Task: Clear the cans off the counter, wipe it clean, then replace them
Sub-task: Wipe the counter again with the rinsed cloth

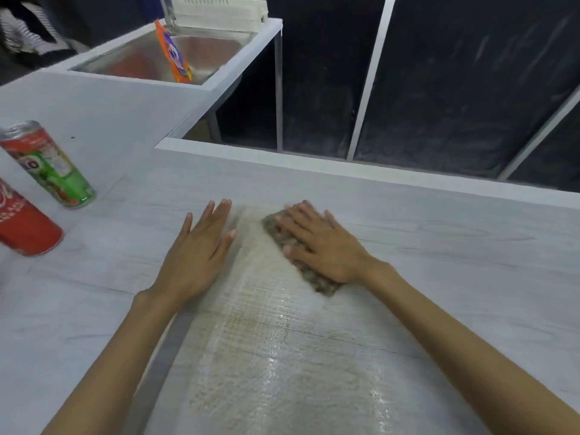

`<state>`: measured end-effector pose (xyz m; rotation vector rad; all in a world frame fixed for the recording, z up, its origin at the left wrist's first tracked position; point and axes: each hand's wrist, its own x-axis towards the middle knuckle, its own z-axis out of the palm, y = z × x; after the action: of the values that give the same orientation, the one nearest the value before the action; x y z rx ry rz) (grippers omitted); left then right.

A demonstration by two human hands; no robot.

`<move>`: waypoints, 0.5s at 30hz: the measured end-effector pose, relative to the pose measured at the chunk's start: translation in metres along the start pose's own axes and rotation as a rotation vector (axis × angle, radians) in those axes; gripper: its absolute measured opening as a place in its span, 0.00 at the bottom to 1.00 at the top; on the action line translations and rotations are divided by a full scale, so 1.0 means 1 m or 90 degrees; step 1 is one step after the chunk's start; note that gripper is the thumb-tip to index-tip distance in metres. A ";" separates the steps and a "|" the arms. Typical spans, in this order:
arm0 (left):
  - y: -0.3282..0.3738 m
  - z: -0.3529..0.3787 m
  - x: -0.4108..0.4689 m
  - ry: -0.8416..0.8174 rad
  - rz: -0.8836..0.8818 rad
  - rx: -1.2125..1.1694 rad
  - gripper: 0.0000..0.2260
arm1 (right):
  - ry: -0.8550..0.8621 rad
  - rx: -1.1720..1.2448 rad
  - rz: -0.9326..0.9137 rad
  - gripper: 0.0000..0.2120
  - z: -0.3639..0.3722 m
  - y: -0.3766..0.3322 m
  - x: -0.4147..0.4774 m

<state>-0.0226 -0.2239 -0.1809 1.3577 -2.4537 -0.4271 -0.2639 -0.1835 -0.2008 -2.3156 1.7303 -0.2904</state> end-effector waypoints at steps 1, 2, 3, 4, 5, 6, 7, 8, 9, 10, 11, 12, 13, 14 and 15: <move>-0.004 -0.002 -0.006 0.000 -0.013 0.004 0.27 | -0.001 -0.006 0.043 0.28 -0.007 0.016 0.001; -0.006 -0.004 -0.012 -0.004 -0.025 0.006 0.26 | -0.005 -0.015 0.105 0.27 -0.014 0.030 0.007; -0.009 -0.006 -0.018 -0.013 -0.035 0.010 0.26 | -0.012 -0.018 0.173 0.27 -0.021 0.038 0.018; -0.012 -0.008 -0.024 -0.023 -0.042 0.017 0.25 | -0.012 -0.018 0.227 0.26 -0.025 0.039 0.033; -0.015 -0.010 -0.030 -0.030 -0.048 0.024 0.25 | -0.009 -0.017 0.258 0.26 -0.025 0.033 0.050; -0.019 -0.011 -0.037 -0.033 -0.055 0.028 0.25 | -0.006 -0.015 0.265 0.26 -0.022 0.020 0.068; -0.023 -0.014 -0.044 -0.032 -0.062 0.028 0.25 | -0.010 -0.009 0.251 0.26 -0.017 0.001 0.085; -0.027 -0.017 -0.050 -0.029 -0.068 0.027 0.25 | -0.020 -0.002 0.221 0.26 -0.010 -0.022 0.098; -0.032 -0.021 -0.055 -0.029 -0.075 0.025 0.25 | -0.033 0.004 0.181 0.26 -0.001 -0.048 0.105; -0.038 -0.025 -0.060 -0.030 -0.082 0.026 0.26 | -0.045 0.006 0.134 0.26 0.010 -0.075 0.105; -0.043 -0.027 -0.063 -0.030 -0.088 0.028 0.25 | -0.055 0.005 0.083 0.26 0.019 -0.101 0.098; -0.047 -0.030 -0.066 -0.030 -0.093 0.026 0.25 | -0.062 0.003 0.030 0.26 0.028 -0.121 0.086; -0.051 -0.031 -0.069 -0.029 -0.094 0.022 0.25 | -0.064 0.002 -0.025 0.26 0.034 -0.134 0.069; -0.053 -0.032 -0.071 -0.029 -0.089 0.019 0.25 | -0.060 0.006 -0.075 0.26 0.039 -0.138 0.050; -0.056 -0.034 -0.072 -0.028 -0.078 0.020 0.25 | -0.055 0.011 -0.110 0.26 0.041 -0.133 0.033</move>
<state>0.0705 -0.1946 -0.1809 1.5332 -2.4300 -0.4542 -0.1213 -0.1760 -0.1984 -2.4319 1.4856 -0.2310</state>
